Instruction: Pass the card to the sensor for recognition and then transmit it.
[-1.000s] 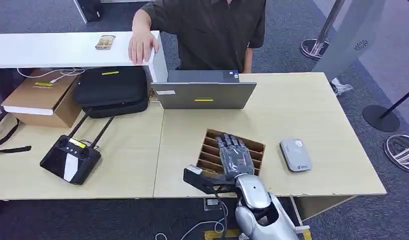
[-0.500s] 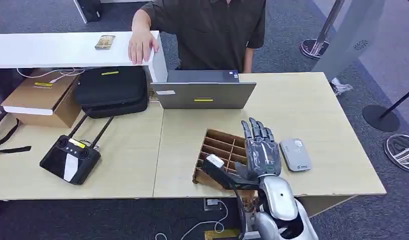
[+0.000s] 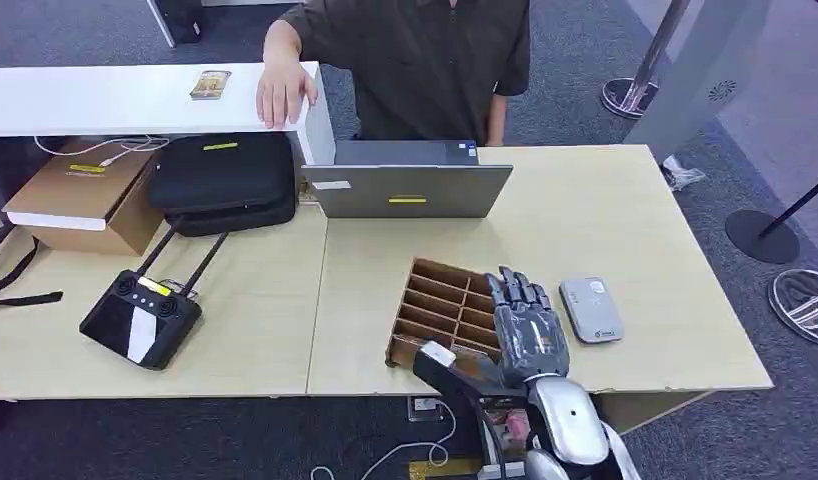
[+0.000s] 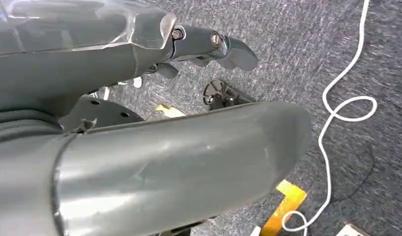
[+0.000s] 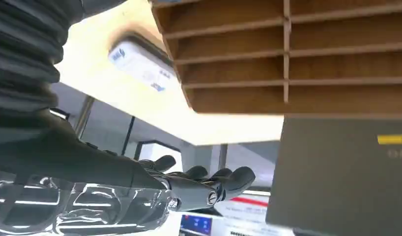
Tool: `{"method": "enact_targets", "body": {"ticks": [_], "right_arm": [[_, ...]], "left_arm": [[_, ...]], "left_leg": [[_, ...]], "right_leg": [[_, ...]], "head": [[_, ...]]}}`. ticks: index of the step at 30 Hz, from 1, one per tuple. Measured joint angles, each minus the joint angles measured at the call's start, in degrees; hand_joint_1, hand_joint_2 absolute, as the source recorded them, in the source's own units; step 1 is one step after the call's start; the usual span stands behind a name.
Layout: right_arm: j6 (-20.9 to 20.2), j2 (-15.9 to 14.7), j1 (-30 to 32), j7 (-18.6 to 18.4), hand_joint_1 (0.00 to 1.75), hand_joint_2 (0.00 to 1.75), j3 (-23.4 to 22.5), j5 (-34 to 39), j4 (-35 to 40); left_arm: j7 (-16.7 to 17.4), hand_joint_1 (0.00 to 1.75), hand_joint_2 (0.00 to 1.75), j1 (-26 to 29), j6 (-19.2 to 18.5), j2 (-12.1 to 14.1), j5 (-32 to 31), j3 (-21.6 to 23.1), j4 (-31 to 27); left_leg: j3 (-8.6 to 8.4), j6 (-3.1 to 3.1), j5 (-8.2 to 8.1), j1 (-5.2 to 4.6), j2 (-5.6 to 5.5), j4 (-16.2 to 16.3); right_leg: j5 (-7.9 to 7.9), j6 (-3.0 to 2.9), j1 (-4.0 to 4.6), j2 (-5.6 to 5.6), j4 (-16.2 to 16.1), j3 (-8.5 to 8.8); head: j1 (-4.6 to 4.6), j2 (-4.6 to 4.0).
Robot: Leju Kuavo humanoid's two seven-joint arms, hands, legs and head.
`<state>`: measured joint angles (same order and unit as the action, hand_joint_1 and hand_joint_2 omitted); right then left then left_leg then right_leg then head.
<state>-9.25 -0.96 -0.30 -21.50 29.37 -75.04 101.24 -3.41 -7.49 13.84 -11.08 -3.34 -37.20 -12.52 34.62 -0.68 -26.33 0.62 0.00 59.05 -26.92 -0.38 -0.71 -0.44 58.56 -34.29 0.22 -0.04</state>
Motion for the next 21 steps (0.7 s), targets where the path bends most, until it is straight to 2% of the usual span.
{"method": "enact_targets", "body": {"ticks": [5, 10, 17, 21], "right_arm": [[-0.35, -0.72, 4.31, -3.59, 0.00, 1.75, 0.48, -0.78, 1.59], [-1.05, -1.23, 7.14, -5.47, 0.00, 1.75, 0.88, -0.57, 3.06], [-0.96, -2.30, 9.36, -7.46, 0.00, 1.75, 1.88, 1.62, 3.06], [0.77, -3.41, 10.67, -7.33, 0.00, 1.75, 2.36, 2.65, 3.00]], "left_arm": [[0.24, 0.00, 0.00, 0.95, -0.42, 0.11, -0.64, 0.02, 0.00], [0.85, 0.00, 0.00, 1.52, -0.50, 0.31, -0.57, 0.00, 0.00], [1.64, 0.00, 0.00, 1.48, -0.42, 0.39, -0.02, 0.00, 0.00], [1.86, 0.00, 0.00, 1.49, -0.42, 0.46, 0.20, 0.00, 0.00]], "left_leg": [[0.01, 0.00, -0.05, 0.00, 0.00, 0.00], [0.01, -0.01, -0.08, 0.01, 0.00, -0.01], [-0.01, -0.02, -0.08, 0.01, 0.00, -0.01], [0.01, -0.02, -0.09, 0.00, 0.00, -0.01]], "right_leg": [[-0.08, -0.02, 0.00, 0.00, 0.00, -0.01], [-0.11, -0.06, 0.01, -0.01, 0.00, -0.01], [-0.11, -0.06, 0.01, -0.01, 0.01, 0.00], [-0.11, -0.06, 0.00, 0.00, 0.01, 0.00]], "head": [[0.00, 0.00], [0.02, 0.00], [0.02, 0.00], [0.02, 0.00]]}}
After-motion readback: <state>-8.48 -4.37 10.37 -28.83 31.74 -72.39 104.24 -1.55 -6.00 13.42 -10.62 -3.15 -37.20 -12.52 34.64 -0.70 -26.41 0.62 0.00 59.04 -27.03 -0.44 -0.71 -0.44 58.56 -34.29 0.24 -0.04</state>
